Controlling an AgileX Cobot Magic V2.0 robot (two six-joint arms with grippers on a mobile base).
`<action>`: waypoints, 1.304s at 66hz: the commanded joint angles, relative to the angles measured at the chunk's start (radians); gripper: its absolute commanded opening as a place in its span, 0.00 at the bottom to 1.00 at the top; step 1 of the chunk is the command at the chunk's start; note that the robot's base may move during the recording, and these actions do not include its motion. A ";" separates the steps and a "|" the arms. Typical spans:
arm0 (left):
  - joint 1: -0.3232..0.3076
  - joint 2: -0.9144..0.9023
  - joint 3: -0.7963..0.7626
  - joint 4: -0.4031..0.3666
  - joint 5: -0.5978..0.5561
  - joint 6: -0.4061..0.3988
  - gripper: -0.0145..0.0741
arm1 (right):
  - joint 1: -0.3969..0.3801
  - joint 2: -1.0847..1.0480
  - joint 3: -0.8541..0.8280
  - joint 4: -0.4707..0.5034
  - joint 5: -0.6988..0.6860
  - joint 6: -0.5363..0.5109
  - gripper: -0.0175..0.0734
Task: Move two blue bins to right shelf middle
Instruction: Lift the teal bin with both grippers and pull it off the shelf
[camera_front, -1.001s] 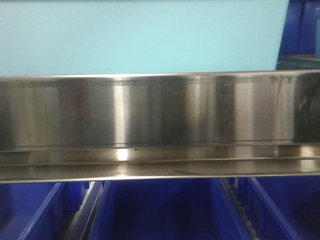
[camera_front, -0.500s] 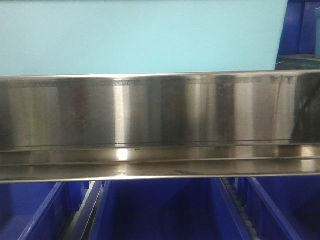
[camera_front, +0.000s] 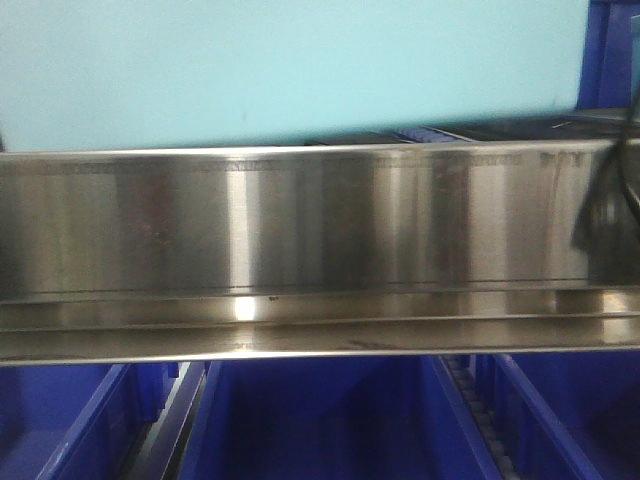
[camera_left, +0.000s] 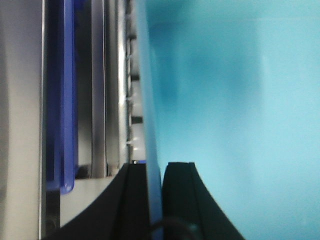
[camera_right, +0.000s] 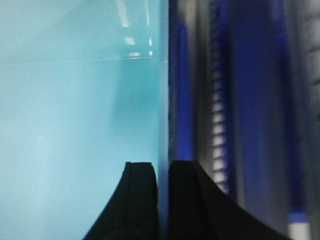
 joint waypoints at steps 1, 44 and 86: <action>-0.034 -0.048 -0.055 0.012 -0.012 -0.010 0.04 | 0.034 -0.010 -0.068 -0.041 -0.019 -0.010 0.02; -0.057 -0.118 -0.391 0.210 -0.072 -0.021 0.04 | 0.082 -0.010 -0.383 -0.156 -0.008 -0.010 0.02; -0.057 -0.118 -0.391 0.224 -0.066 -0.021 0.04 | 0.082 -0.083 -0.383 -0.196 0.003 -0.010 0.02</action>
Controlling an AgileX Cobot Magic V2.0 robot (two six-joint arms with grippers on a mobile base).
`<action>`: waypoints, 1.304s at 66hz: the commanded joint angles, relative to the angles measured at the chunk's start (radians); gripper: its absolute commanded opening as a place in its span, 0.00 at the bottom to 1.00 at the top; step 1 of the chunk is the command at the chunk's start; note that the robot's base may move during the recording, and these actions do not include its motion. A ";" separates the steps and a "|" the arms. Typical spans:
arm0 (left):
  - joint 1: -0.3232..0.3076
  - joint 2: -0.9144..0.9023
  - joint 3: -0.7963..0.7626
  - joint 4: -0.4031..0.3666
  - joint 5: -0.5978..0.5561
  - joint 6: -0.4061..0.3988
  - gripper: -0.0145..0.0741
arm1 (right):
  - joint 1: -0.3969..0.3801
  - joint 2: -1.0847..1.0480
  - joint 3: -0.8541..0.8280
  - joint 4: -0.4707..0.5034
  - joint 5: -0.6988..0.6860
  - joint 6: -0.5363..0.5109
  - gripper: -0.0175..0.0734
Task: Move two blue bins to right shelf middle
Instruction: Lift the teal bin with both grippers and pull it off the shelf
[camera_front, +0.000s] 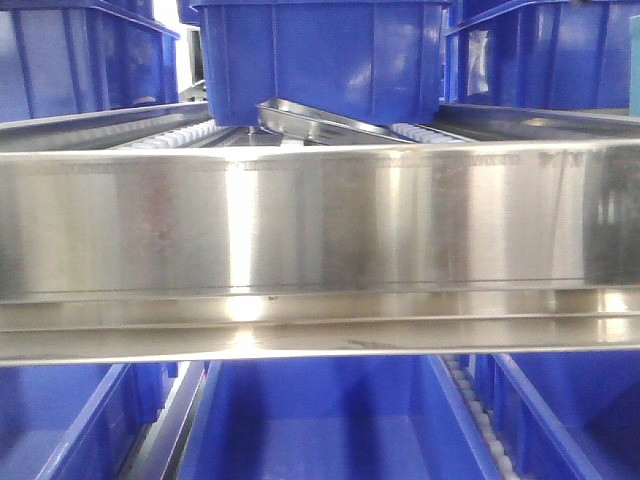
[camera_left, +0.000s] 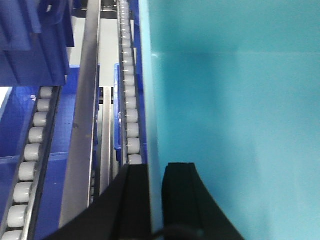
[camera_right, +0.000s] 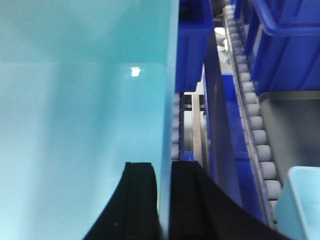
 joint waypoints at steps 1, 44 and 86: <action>-0.007 -0.014 -0.013 0.013 -0.033 0.003 0.04 | 0.001 -0.009 -0.008 -0.031 -0.032 -0.010 0.02; -0.007 -0.010 -0.013 0.016 -0.064 0.003 0.04 | 0.001 -0.010 -0.006 -0.031 -0.070 -0.010 0.02; -0.007 -0.001 -0.013 0.040 -0.068 0.003 0.04 | 0.001 -0.010 -0.006 -0.031 -0.265 -0.010 0.02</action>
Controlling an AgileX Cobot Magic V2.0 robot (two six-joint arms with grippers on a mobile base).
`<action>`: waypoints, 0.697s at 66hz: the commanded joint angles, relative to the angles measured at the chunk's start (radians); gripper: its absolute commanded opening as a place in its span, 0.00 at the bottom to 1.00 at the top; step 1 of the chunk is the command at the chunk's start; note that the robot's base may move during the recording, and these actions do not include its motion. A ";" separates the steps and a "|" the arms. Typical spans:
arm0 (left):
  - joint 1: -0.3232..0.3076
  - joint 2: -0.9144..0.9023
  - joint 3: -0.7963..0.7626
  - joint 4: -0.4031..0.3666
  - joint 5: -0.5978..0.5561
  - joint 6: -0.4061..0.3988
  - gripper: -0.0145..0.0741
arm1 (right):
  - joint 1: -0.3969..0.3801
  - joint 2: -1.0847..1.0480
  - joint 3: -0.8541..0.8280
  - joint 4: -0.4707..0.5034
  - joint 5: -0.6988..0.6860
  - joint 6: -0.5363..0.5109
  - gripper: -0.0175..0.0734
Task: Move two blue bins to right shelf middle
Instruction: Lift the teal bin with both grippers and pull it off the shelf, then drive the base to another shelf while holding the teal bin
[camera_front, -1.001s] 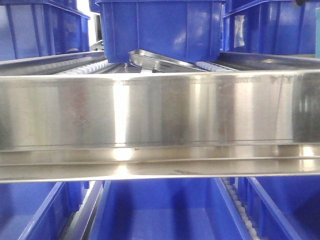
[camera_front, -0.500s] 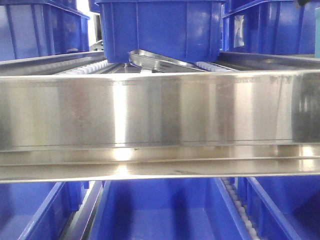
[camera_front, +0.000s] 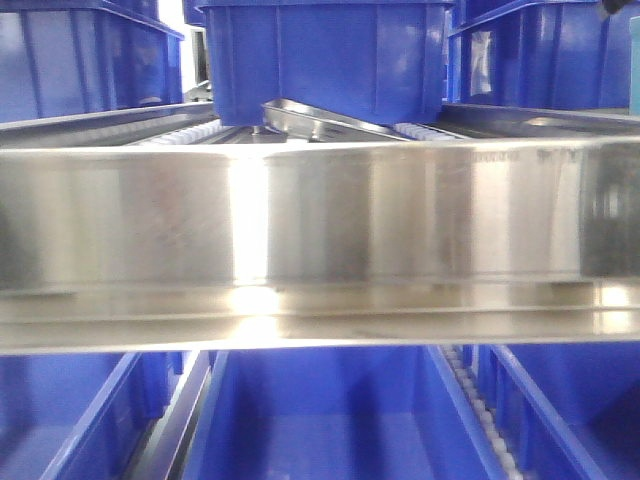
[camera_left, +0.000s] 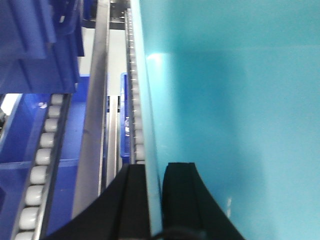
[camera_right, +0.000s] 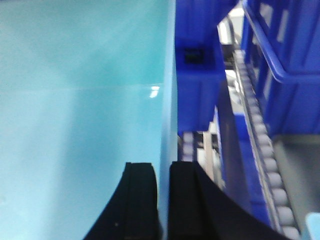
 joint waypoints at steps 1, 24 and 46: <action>-0.007 0.000 -0.012 0.010 -0.042 0.009 0.04 | 0.001 -0.010 -0.006 -0.007 -0.099 -0.010 0.02; -0.007 0.020 -0.012 0.011 -0.088 0.009 0.04 | 0.001 -0.010 -0.006 -0.007 -0.124 -0.010 0.02; -0.007 0.020 -0.012 0.011 -0.088 0.009 0.04 | 0.001 -0.010 -0.006 -0.007 -0.124 -0.010 0.02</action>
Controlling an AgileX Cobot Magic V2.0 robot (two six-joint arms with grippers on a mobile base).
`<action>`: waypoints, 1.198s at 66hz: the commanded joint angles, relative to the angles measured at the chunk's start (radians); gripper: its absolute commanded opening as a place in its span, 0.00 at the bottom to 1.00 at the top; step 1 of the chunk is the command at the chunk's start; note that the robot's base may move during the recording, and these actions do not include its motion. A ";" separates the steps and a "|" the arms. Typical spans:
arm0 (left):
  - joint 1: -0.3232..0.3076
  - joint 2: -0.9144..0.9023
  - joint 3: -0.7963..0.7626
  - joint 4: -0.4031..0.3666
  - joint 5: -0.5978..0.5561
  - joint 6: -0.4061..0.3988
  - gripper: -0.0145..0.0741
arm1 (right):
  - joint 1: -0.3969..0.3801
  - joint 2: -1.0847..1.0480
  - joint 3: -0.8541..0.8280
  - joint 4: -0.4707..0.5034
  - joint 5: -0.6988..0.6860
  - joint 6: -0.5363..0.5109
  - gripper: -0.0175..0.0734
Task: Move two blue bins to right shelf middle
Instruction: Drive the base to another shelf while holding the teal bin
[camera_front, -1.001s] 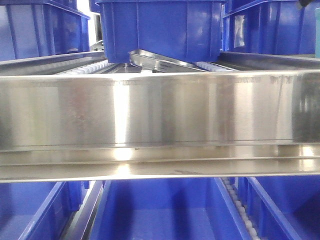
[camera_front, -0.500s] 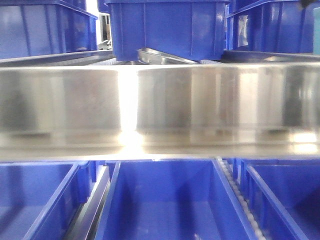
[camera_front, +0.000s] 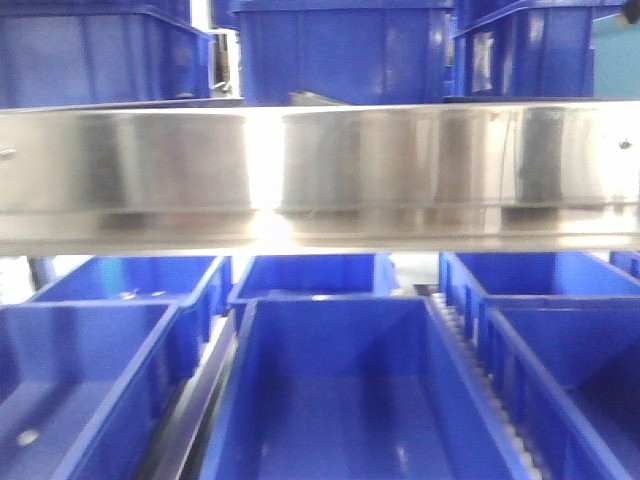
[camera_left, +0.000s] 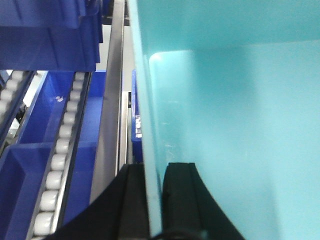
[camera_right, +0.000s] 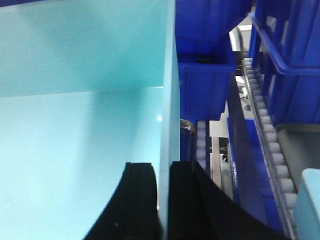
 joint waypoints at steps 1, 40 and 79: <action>-0.007 0.001 -0.007 -0.006 -0.042 0.011 0.04 | 0.001 -0.014 -0.006 0.016 -0.081 -0.010 0.02; -0.007 0.001 -0.007 -0.006 -0.042 0.011 0.04 | 0.001 -0.014 -0.006 0.016 -0.081 -0.010 0.02; -0.007 0.001 -0.007 -0.006 -0.042 0.011 0.04 | 0.001 -0.014 -0.006 0.016 -0.081 -0.010 0.02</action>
